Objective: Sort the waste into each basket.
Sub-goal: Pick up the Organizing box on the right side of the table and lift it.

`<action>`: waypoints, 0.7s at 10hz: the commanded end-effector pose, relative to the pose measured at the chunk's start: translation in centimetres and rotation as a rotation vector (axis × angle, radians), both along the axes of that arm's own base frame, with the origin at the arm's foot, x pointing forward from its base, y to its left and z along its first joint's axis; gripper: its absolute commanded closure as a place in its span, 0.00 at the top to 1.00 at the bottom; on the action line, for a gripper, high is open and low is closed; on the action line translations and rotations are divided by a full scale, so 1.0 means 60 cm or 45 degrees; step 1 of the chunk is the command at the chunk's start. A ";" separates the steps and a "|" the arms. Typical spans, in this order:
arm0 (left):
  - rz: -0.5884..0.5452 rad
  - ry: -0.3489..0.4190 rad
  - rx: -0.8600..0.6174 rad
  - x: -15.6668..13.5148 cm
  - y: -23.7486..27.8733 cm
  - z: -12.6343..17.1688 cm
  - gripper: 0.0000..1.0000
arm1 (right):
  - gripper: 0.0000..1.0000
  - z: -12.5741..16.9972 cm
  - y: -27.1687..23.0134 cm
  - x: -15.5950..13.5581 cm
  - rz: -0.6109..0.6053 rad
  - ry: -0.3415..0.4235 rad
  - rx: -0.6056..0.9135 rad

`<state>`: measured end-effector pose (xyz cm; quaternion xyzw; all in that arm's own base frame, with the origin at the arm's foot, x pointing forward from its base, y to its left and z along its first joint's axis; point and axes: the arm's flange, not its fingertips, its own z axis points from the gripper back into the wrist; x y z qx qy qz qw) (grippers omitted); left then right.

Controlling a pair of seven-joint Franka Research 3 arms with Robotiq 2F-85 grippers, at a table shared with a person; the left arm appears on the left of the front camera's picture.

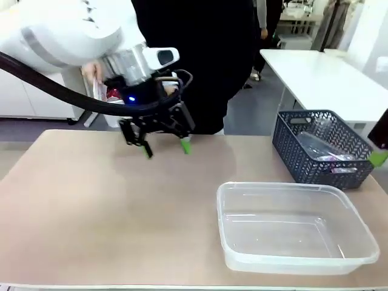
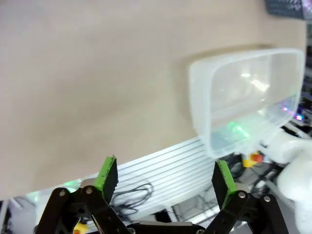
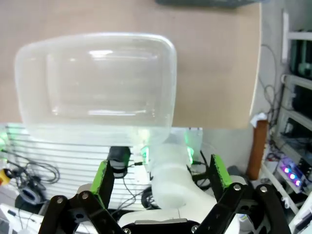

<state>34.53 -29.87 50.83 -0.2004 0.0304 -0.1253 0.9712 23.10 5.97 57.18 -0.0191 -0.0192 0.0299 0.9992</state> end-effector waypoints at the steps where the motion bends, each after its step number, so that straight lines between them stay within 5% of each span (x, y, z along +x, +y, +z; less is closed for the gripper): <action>1: 0.178 0.080 -0.162 0.022 -0.038 -0.055 1.00 | 1.00 -0.067 -0.006 0.023 0.062 0.069 -0.075; 3: 0.220 0.183 -0.104 0.029 -0.113 -0.150 1.00 | 1.00 -0.173 -0.037 0.009 0.155 0.216 0.012; 5: 0.215 0.228 0.031 0.025 -0.181 -0.200 1.00 | 1.00 -0.266 -0.056 0.005 0.086 0.306 -0.014; 6: 0.197 0.219 0.062 0.017 -0.192 -0.208 1.00 | 1.00 -0.296 -0.056 0.001 0.073 0.306 0.068; 7: 0.197 0.247 0.060 0.009 -0.193 -0.210 1.00 | 1.00 -0.314 -0.049 0.010 -0.127 0.254 0.033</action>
